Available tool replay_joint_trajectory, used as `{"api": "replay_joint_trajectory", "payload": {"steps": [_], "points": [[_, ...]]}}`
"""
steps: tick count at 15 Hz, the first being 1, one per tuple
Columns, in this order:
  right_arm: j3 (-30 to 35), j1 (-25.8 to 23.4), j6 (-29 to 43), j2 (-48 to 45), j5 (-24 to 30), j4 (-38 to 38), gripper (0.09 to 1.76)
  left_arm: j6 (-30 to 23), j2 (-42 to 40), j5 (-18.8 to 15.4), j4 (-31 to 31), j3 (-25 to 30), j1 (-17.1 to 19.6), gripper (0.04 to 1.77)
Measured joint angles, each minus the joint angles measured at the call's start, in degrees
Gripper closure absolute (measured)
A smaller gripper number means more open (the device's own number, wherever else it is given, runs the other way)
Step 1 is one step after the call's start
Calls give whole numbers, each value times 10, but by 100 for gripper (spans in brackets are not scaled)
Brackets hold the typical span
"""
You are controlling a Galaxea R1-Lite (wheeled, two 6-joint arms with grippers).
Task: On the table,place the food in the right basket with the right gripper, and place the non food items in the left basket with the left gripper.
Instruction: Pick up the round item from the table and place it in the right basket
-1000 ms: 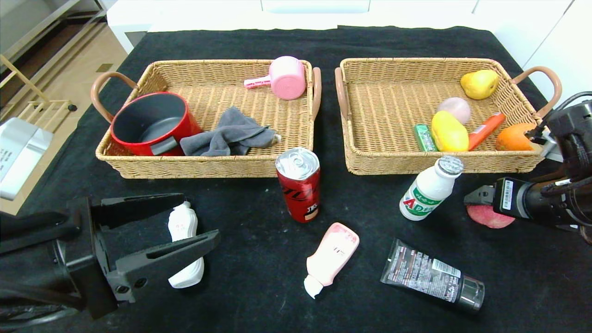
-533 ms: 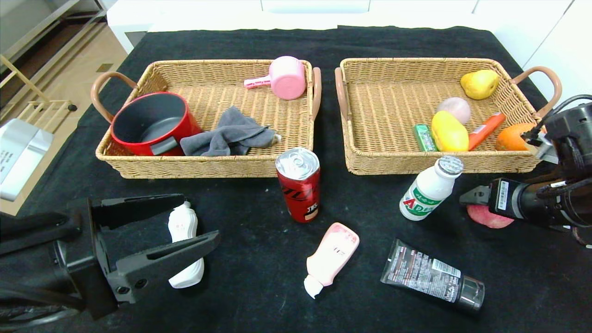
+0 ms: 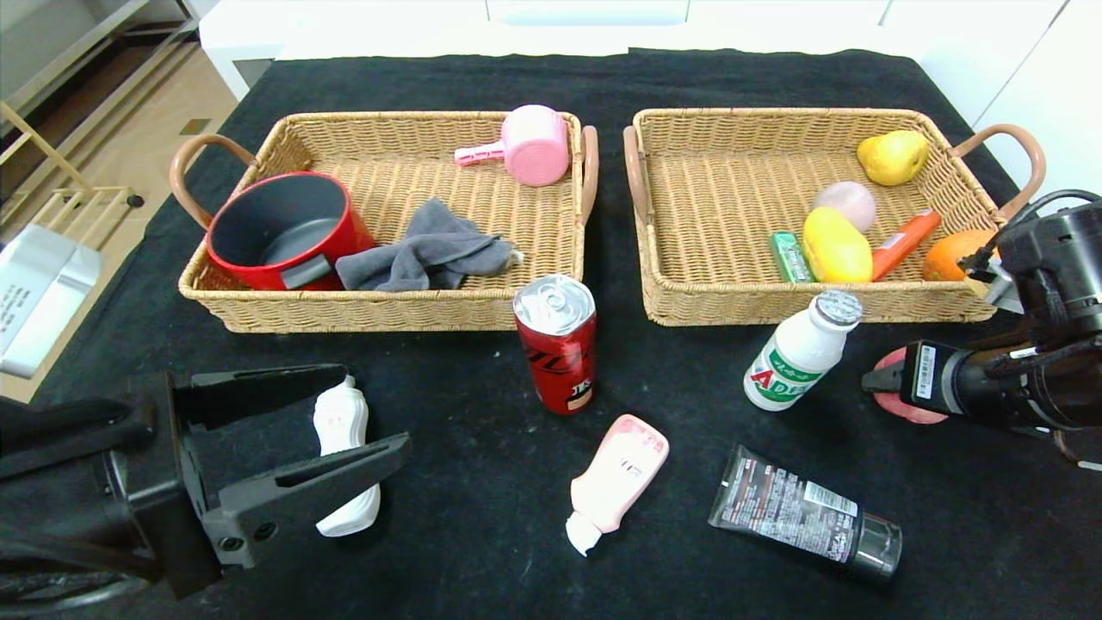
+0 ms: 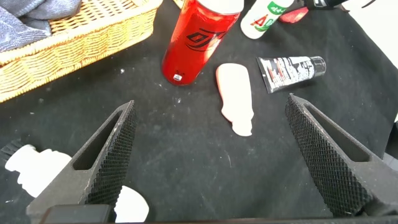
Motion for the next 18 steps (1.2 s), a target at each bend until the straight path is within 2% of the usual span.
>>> {"api": "replay_joint_trajectory", "payload": {"steps": [10, 15, 18], "points": [[13, 2, 0, 4, 0, -1, 70, 3, 0, 0, 1, 1, -1, 9], [16, 14, -2, -24, 5, 11, 71, 5, 0, 0, 1, 2, 0, 9], [11, 24, -39, -56, 3, 20, 71, 5, 0, 0, 1, 2, 0, 9]]}}
